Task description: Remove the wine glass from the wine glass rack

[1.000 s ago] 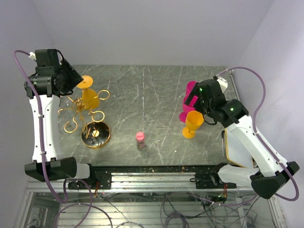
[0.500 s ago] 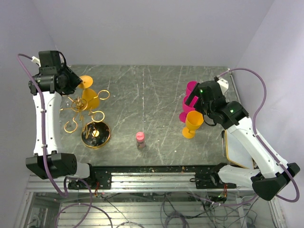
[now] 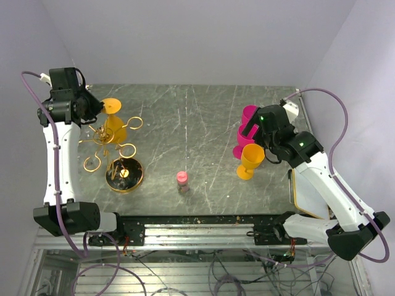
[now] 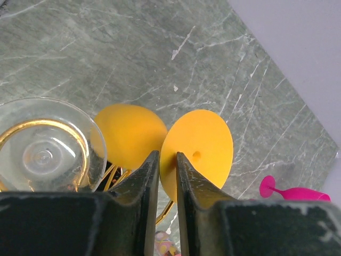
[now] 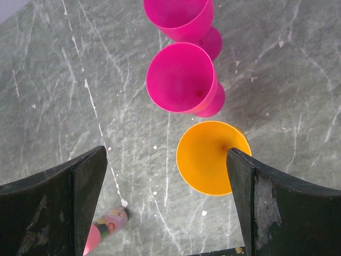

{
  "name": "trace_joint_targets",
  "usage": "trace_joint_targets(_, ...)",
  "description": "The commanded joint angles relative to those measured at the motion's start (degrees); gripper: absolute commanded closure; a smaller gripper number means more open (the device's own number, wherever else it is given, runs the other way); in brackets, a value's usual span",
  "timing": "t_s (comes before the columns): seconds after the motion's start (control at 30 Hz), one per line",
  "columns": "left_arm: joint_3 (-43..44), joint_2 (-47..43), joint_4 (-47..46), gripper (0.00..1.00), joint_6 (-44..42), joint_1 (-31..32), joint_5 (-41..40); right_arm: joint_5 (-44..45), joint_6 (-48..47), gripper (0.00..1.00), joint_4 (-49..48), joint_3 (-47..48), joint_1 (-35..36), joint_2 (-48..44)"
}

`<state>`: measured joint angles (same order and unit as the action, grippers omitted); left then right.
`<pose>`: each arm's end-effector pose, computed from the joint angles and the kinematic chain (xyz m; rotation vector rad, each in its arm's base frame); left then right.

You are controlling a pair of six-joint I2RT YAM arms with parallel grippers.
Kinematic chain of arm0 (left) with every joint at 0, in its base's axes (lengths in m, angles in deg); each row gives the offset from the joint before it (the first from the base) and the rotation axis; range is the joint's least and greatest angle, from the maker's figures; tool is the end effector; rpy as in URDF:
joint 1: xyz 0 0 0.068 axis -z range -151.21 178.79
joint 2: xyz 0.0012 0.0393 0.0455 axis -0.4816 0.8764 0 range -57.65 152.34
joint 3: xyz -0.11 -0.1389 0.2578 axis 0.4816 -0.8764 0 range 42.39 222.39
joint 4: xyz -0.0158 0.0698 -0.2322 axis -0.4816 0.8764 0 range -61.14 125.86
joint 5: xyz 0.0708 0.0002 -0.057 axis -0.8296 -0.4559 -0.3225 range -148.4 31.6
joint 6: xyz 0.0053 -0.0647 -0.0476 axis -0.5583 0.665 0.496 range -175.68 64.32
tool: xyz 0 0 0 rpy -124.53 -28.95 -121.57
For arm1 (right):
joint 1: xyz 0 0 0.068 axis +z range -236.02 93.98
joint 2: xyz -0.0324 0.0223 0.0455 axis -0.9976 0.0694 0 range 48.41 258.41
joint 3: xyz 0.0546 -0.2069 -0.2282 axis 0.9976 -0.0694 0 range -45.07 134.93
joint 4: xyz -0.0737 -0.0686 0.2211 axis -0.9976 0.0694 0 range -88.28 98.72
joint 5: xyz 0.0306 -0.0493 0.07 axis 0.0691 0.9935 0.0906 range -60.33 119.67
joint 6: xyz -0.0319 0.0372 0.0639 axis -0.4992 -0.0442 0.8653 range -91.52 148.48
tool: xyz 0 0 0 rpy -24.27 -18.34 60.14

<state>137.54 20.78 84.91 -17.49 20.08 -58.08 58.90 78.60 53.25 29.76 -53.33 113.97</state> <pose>0.2652 0.0402 0.4436 -0.9017 2.0862 -0.2798 0.1918 0.0825 0.3962 0.5820 2.1279 0.2128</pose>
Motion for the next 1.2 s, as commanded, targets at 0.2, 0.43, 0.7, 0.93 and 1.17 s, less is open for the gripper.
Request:
trace_joint_targets(0.2, -1.97, -2.85, -0.47, 0.83, -0.23, -1.0, 2.23, 0.82, 0.5, 0.07, 0.37, 1.46, -0.17, -1.56)
trace_joint_targets(0.43, -5.56, -5.67, -4.18, 0.89, 1.88, -2.86, 5.93, 0.04, 0.61, 0.07, -0.5, 1.05, -0.16, -1.65)
trace_joint_targets(0.7, -10.43, -8.51, -9.79, 0.93, 8.18, -4.76, 10.96, 0.29, 0.59, 0.07, 0.47, 2.83, -0.18, -0.76)
trace_joint_targets(0.93, -14.66, -11.21, -14.44, 0.93, 12.63, -5.49, 12.74, 0.94, -0.32, 0.04, -0.43, 3.05, -0.17, -1.4)
trace_joint_targets(1.17, -16.16, -14.79, -14.26, 0.93, 17.25, -5.96, 10.06, 0.98, -0.5, 0.01, -0.64, 2.98, -0.17, -0.75)
